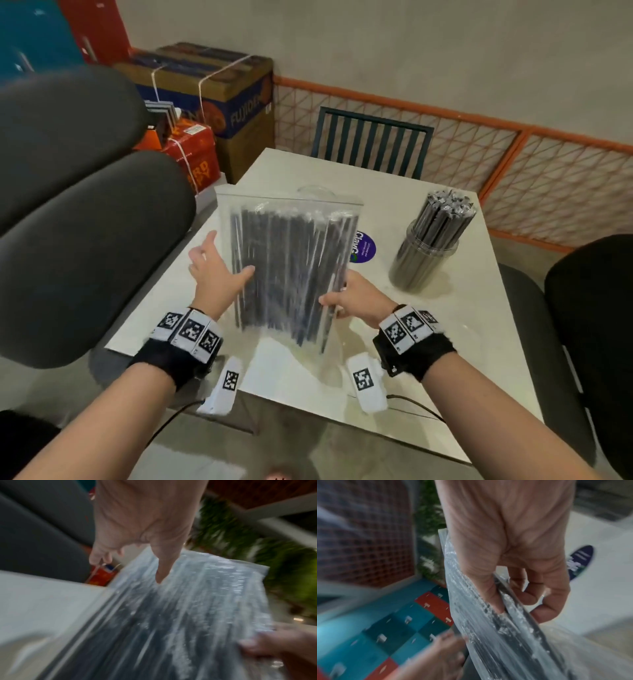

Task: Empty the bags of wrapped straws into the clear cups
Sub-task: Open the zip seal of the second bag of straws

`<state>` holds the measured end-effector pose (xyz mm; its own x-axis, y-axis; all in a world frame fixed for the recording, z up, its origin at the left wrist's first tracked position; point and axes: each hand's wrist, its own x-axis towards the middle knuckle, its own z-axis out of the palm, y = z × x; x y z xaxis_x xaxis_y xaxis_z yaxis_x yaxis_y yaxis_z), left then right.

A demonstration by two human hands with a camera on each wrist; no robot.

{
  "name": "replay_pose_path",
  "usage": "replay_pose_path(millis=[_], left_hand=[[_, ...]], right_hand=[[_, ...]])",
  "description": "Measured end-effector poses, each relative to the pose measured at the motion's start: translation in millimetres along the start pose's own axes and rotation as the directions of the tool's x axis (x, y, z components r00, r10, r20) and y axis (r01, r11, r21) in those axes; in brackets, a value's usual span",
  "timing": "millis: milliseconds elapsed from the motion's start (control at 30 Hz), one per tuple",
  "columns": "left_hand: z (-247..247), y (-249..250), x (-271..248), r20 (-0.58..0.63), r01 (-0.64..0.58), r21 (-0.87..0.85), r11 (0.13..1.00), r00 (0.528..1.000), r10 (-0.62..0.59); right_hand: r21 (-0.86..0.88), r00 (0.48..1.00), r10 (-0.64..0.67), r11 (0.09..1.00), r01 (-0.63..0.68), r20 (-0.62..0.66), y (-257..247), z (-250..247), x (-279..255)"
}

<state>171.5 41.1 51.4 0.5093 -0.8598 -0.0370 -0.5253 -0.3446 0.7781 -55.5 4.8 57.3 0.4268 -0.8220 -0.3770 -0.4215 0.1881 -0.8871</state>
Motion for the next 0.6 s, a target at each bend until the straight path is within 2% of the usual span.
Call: replay_pose_path(millis=[33, 67, 100, 133, 167, 233, 300, 333, 433, 500, 600], left_hand=[[-6, 22, -5, -0.091, -0.129, -0.025, 0.991, 0.988, 0.127], [-11, 45, -13, -0.163, -0.256, -0.055, 0.965, 0.956, 0.244], [-16, 66, -20, -0.172, -0.334, -0.088, 0.939, 0.933, 0.316], [-19, 84, -27, -0.115, -0.351, -0.134, 0.927, 0.934, 0.337], [-21, 99, -32, -0.013, -0.308, -0.202, 0.930, 0.950, 0.312], [-23, 120, -39, 0.225, -0.070, -0.344, 0.936, 0.962, 0.155], [-23, 127, -39, 0.419, 0.195, -0.415, 0.889, 0.908, -0.003], [-22, 127, -39, 0.475, 0.268, -0.423, 0.866, 0.879, -0.040], [-21, 123, -39, 0.522, 0.318, -0.445, 0.837, 0.852, -0.047], [-19, 122, -42, 0.526, 0.321, -0.492, 0.809, 0.850, -0.017], [-17, 116, -47, 0.537, 0.326, -0.584, 0.744, 0.842, 0.052]], right_hand=[[-0.060, 0.999, -0.053, 0.997, 0.052, -0.010, -5, 1, -1], [-0.113, 0.996, -0.092, 0.990, 0.089, -0.022, -7, 3, 0], [-0.161, 0.991, -0.125, 0.980, 0.116, -0.042, -10, 5, -1], [-0.216, 0.985, -0.156, 0.967, 0.138, -0.069, -11, 9, 0], [-0.280, 0.977, -0.188, 0.947, 0.154, -0.100, -11, 13, 0], [-0.414, 0.952, -0.263, 0.893, 0.180, -0.155, -10, 21, -1], [-0.479, 0.924, -0.325, 0.856, 0.196, -0.203, -5, 27, -2], [-0.477, 0.913, -0.340, 0.856, 0.200, -0.227, -2, 29, -3], [-0.458, 0.889, -0.369, 0.862, 0.217, -0.273, 6, 32, -4], [-0.440, 0.899, -0.350, 0.873, 0.212, -0.263, 11, 31, -4], [-0.455, 0.950, -0.300, 0.860, 0.231, -0.085, 6, 21, -10]])
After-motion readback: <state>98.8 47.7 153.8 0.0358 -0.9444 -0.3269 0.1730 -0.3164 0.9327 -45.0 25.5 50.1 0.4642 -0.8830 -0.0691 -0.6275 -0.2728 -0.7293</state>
